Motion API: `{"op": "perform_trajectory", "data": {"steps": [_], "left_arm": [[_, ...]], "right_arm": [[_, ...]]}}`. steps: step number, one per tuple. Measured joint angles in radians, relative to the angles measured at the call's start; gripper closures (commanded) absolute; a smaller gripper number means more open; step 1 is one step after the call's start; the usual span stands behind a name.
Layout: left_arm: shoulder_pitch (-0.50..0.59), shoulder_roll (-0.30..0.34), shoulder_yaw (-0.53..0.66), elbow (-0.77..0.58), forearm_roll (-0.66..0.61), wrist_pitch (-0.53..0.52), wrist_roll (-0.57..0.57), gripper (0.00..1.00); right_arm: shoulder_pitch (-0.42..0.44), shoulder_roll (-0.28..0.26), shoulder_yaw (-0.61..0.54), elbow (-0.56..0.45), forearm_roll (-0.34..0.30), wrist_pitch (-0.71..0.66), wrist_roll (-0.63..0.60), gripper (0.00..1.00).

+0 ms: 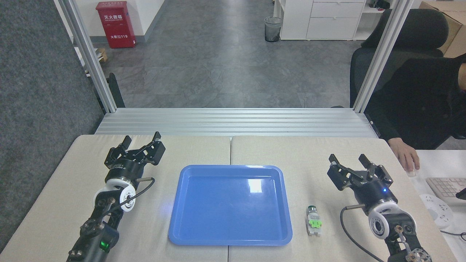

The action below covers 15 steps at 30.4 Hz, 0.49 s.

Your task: Pick up switch part and place in tray

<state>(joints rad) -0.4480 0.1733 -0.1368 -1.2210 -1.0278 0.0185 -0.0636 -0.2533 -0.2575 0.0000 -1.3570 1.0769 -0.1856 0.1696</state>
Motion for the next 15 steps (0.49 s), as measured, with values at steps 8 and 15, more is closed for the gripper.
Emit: {"op": "perform_trajectory", "data": {"steps": [8, 15], "left_arm": [[0.0, 0.0, 0.0, 0.0, 0.0, 0.0, 0.0, 0.0], [0.0, 0.0, 0.0, 0.0, 0.0, 0.0, 0.0, 0.0]], "right_arm": [[0.001, -0.002, 0.0, 0.0, 0.002, 0.002, 0.0, 0.02], [0.002, -0.002, 0.0, 0.0, 0.004, 0.008, -0.011, 0.03]]}}
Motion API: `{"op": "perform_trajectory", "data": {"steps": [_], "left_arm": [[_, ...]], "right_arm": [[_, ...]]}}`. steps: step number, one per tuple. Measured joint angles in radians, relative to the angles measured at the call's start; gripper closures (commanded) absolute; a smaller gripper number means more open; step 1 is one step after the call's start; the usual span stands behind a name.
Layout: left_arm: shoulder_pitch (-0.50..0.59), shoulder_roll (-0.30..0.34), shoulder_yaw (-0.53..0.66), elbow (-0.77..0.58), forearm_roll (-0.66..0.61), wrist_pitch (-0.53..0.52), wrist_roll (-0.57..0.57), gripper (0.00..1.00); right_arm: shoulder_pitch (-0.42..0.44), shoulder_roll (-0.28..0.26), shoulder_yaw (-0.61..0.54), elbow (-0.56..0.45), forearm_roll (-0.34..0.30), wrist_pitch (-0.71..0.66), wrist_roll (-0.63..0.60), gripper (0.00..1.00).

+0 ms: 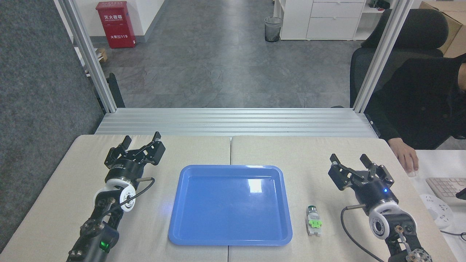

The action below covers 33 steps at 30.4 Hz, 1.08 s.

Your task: Pick up switch part and place in tray

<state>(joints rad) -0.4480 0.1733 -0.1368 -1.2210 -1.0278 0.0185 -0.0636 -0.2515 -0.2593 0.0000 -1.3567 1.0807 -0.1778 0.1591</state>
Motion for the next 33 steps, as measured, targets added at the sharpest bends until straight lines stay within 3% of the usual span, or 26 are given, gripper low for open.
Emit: {"op": "perform_trajectory", "data": {"steps": [13, 19, 33], "left_arm": [[0.0, 0.0, 0.0, 0.0, 0.0, 0.0, 0.0, 0.0], [0.0, 0.0, 0.0, 0.0, 0.0, 0.0, 0.0, 0.0], [0.0, 0.0, 0.0, 0.0, 0.0, 0.0, 0.0, 0.0]], "right_arm": [[0.011, 0.001, 0.0, 0.0, 0.002, 0.002, -0.004, 0.07], [0.062, 0.002, 0.002, -0.001, 0.008, -0.008, -0.005, 0.16], [0.163, 0.006, 0.054, -0.004, 0.017, -0.081, 0.002, 0.16]]}}
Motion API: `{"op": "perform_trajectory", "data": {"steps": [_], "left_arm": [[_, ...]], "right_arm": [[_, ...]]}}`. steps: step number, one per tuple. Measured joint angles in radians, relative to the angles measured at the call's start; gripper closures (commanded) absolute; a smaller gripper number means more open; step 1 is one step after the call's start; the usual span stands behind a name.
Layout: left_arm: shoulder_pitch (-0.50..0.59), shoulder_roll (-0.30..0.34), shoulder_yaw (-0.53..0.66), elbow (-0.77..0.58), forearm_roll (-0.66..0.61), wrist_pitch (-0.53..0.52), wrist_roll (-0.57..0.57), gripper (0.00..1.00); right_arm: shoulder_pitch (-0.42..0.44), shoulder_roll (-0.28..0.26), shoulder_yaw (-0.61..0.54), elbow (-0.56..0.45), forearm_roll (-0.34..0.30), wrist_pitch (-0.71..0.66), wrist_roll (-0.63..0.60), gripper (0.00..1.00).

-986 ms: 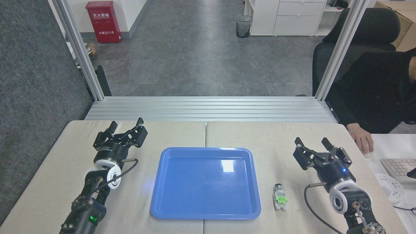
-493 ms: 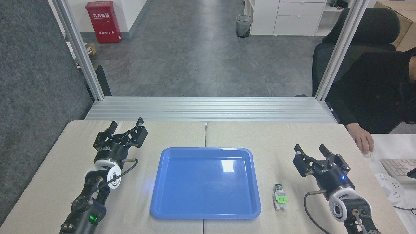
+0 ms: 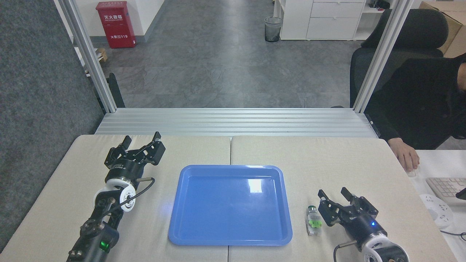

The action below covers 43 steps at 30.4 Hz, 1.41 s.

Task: Pick up switch part and place in tray
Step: 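Lower the open right gripper down over the white-and-green switch part, then close the right gripper on the switch part and lift it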

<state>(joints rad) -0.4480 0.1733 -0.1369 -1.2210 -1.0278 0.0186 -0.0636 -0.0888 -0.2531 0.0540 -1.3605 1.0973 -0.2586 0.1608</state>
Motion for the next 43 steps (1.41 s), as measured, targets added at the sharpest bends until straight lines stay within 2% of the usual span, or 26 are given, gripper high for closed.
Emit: {"op": "perform_trajectory", "data": {"steps": [17, 25, 28, 33, 34, 38, 43], "left_arm": [[0.0, 0.0, 0.0, 0.0, 0.0, 0.0, 0.0, 0.0], [0.0, 0.0, 0.0, 0.0, 0.0, 0.0, 0.0, 0.0], [0.0, 0.0, 0.0, 0.0, 0.0, 0.0, 0.0, 0.0], [0.0, 0.0, 0.0, 0.0, 0.0, 0.0, 0.0, 0.0], [0.0, 0.0, 0.0, 0.0, 0.0, 0.0, 0.0, 0.0], [0.0, 0.0, 0.0, 0.0, 0.0, 0.0, 0.0, 0.0], [0.0, 0.0, 0.0, 0.0, 0.0, 0.0, 0.0, 0.0]], "right_arm": [[0.044, 0.006, 0.078, -0.001, 0.037, 0.029, 0.001, 0.16], [0.078, 0.008, 0.105, 0.0, 0.048, 0.041, 0.002, 0.19], [0.081, 0.009, 0.11, -0.001, 0.049, 0.042, 0.002, 0.31], [0.084, 0.009, 0.115, -0.001, 0.049, 0.043, 0.001, 0.72], [0.085, 0.009, 0.115, -0.001, 0.049, 0.043, 0.0, 0.76], [0.086, 0.009, 0.116, -0.003, 0.048, 0.044, -0.002, 0.88], [0.085, 0.01, 0.113, -0.01, 0.047, 0.046, -0.002, 0.88]]}}
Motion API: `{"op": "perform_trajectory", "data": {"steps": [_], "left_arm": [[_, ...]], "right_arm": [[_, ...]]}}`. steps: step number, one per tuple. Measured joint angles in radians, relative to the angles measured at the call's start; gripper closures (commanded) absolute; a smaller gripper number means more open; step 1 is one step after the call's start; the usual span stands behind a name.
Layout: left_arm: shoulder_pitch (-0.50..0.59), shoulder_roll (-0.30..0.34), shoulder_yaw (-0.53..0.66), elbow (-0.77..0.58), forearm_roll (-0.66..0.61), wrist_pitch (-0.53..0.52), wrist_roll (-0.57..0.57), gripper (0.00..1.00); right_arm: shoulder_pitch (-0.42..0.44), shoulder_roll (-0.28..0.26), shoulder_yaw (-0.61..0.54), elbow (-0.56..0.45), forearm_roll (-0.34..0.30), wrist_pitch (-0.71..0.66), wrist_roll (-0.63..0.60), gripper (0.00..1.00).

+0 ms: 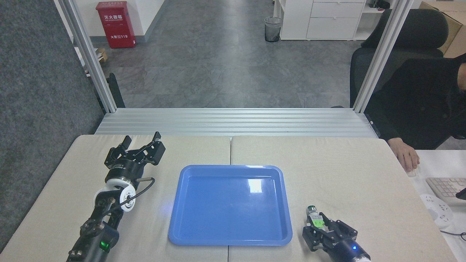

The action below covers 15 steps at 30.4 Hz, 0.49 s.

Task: Pick up switch part and place in tray
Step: 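Close the right gripper on the switch part and lift it, then carry the held switch part with the right gripper over the blue tray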

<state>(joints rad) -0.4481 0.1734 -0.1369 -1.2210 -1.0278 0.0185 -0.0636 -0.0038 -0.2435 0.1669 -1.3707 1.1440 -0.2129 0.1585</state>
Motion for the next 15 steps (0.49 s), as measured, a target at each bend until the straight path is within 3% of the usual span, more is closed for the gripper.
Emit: {"op": "perform_trajectory", "data": {"steps": [15], "left_arm": [[0.0, 0.0, 0.0, 0.0, 0.0, 0.0, 0.0, 0.0]], "right_arm": [[-0.127, 0.005, -0.053, -0.065, -0.003, 0.01, 0.015, 0.89]]}}
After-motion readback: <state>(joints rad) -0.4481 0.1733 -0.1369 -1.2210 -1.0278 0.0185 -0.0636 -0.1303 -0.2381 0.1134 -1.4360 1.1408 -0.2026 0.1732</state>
